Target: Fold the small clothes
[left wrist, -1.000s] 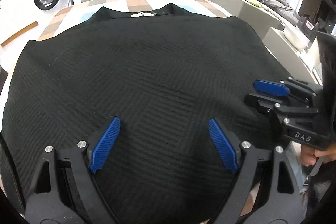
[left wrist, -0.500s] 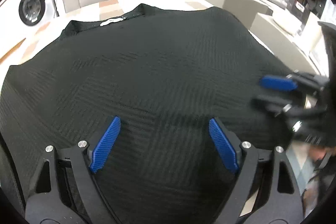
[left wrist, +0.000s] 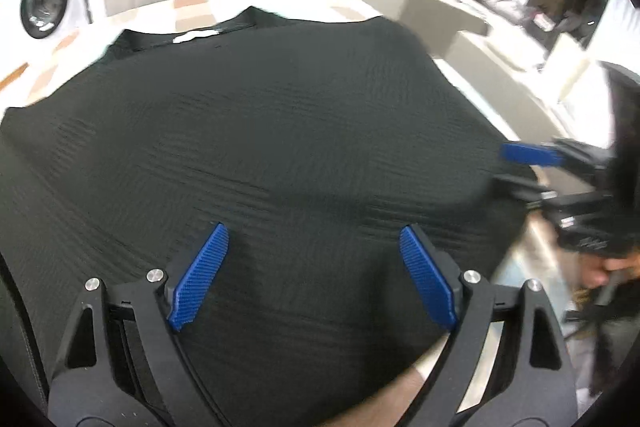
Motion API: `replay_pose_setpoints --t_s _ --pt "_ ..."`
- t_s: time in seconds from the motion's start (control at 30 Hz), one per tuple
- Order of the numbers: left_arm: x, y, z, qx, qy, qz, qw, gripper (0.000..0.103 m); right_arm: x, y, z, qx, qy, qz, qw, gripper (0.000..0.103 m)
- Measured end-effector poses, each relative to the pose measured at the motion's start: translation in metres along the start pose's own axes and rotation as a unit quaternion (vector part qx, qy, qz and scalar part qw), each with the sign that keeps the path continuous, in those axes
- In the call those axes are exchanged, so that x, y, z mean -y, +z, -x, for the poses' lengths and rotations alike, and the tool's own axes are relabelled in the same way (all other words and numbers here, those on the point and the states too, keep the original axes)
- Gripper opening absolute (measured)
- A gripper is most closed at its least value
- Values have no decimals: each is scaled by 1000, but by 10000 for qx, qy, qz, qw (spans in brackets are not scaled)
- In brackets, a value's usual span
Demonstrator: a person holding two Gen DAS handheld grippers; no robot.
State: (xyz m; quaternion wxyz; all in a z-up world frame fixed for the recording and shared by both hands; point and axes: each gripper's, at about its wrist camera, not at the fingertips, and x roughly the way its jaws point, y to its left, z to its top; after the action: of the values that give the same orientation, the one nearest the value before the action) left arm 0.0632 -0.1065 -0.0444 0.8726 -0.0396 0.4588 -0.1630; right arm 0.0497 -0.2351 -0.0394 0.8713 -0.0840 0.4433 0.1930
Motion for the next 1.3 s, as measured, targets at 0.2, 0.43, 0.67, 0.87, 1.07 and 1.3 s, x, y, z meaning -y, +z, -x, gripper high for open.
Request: replay_pose_setpoints --t_s 0.2,0.43,0.67,0.87,1.07,1.3 --pt "3 -22 7 -49 175 -359 9992 87 -41 11 -26 -121 500 304 9982 64" --pt "-43 -53 43 55 483 -78 9988 86 -21 1 -20 -102 550 311 9980 65" --pt "-74 -72 81 16 990 251 9948 87 5 -14 -3 -106 -69 -54 9999 68" --pt "-117 -80 93 166 1452 1075 9834 87 -22 12 -4 148 243 -119 9995 72" --pt "-125 -94 98 84 1674 1044 9803 87 -41 35 -42 -91 291 -76 9995 72" --pt "-142 -122 132 187 1635 1868 9685 87 -13 25 -43 -169 -49 -257 9995 82"
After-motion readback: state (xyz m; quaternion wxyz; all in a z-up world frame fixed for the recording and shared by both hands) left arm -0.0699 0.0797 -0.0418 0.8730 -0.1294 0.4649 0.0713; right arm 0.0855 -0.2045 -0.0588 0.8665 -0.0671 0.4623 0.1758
